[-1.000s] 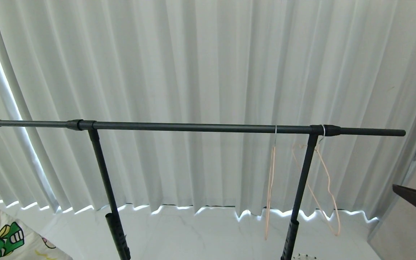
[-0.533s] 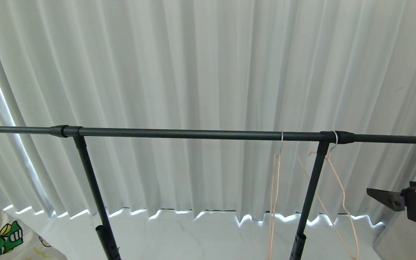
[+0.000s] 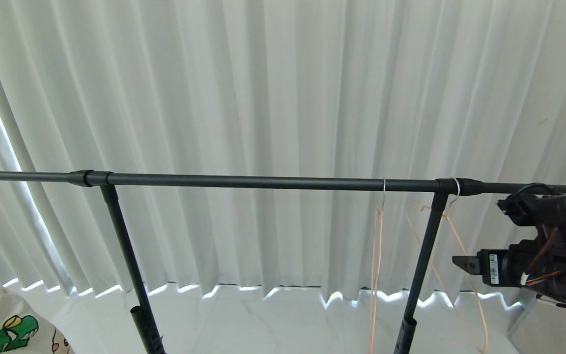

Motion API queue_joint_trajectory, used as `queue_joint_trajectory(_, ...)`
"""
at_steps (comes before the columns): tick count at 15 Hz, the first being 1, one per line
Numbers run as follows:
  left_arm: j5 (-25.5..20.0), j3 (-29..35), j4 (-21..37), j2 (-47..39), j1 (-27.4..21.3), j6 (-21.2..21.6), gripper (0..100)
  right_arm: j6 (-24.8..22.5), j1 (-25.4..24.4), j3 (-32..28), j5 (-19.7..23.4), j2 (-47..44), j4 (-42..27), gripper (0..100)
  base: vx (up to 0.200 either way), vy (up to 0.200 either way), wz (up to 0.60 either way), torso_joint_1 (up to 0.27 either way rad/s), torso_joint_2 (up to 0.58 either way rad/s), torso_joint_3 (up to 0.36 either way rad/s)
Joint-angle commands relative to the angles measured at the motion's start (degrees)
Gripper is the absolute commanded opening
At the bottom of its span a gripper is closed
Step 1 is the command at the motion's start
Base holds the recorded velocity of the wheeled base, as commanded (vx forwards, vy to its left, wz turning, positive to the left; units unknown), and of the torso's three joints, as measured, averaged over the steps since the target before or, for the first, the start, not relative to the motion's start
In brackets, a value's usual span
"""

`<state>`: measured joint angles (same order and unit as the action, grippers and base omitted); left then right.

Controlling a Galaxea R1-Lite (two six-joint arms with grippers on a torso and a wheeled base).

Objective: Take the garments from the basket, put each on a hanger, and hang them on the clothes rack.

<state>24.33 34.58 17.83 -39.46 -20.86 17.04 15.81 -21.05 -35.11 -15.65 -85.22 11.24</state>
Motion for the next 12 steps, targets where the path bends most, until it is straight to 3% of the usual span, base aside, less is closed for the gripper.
queue_joint_trajectory(1, 0.0, -0.3, 0.0, -0.1, -0.1, 0.0, 0, 1.5, -0.6, 0.0, -1.2, -6.0, 0.6, 100, 0.0, 0.0, 0.0, 0.0, 0.0, 0.0)
queue_joint_trajectory(10, 0.0, -0.8, 0.0, 0.1, -0.1, 0.0, 0, 1.4, -0.3, 0.0, -1.4, -11.2, 6.0, 100, 0.0, 0.0, 0.0, 0.0, 0.0, 0.0)
queue_joint_trajectory(11, 0.0, -0.8, 0.0, 0.1, -0.1, -0.1, 0, 1.3, -0.4, 0.0, -1.4, -11.2, 6.1, 0, 0.0, 0.0, 0.0, 0.0, 0.0, 0.0)
queue_joint_trajectory(12, 0.0, -0.8, 0.0, 0.1, -0.1, -0.1, 0, 1.3, -0.4, 0.0, -1.4, -11.2, 6.1, 0, 0.0, 0.0, 0.0, 0.0, 0.0, 0.0)
